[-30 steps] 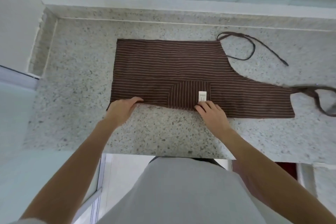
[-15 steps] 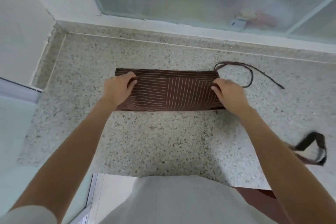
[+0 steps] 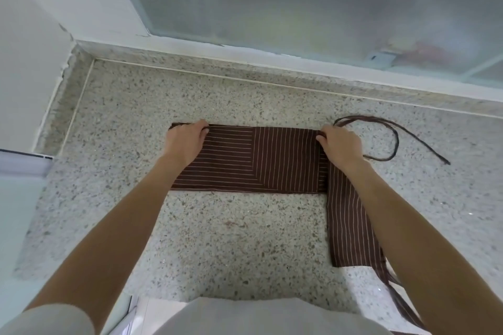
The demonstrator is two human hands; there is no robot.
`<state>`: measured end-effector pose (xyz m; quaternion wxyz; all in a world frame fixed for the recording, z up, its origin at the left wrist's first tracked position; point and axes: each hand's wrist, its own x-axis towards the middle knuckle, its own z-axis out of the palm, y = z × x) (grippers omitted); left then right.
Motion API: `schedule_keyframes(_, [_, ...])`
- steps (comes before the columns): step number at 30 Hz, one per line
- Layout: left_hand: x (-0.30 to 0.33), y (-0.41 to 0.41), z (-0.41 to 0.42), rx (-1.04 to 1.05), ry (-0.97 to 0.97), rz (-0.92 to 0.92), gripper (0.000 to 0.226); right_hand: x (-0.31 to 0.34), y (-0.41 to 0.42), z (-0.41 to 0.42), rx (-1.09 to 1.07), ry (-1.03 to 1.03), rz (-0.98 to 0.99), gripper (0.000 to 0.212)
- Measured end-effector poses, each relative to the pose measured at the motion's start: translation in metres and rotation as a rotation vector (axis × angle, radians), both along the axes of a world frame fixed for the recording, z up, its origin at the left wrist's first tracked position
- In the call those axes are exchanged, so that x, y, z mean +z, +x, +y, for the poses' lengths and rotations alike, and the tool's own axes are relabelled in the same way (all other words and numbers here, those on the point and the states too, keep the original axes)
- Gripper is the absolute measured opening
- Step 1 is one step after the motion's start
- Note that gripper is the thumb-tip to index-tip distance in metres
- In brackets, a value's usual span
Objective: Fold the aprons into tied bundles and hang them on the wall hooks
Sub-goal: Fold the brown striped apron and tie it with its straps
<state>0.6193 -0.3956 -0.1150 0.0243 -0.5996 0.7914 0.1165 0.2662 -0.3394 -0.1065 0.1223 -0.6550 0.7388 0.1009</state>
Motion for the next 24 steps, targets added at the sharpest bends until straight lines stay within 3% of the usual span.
schedule_keyframes(9, [-0.011, 0.001, -0.001, 0.049, -0.091, 0.068, 0.020, -0.008, 0.016, -0.004, 0.006, -0.013, 0.206, 0.033])
schedule_keyframes(13, [-0.015, -0.007, 0.006, 0.016, -0.236, -0.005, 0.028, -0.007, 0.013, 0.015, -0.033, -0.193, -0.104, 0.033])
schedule_keyframes(15, [-0.010, -0.026, 0.016, -0.071, -0.253, 0.082, 0.026, -0.004, 0.011, 0.044, -0.018, -0.326, -0.228, 0.035])
schedule_keyframes(20, [-0.002, -0.106, 0.071, -0.389, -0.083, 0.352, 0.029, 0.001, 0.022, 0.154, -0.153, -0.432, -0.214, 0.030])
schedule_keyframes(24, [-0.007, -0.158, 0.106, -0.466, 0.213, 0.261, 0.051, -0.011, 0.035, 0.224, -0.249, -0.233, -0.068, 0.052])
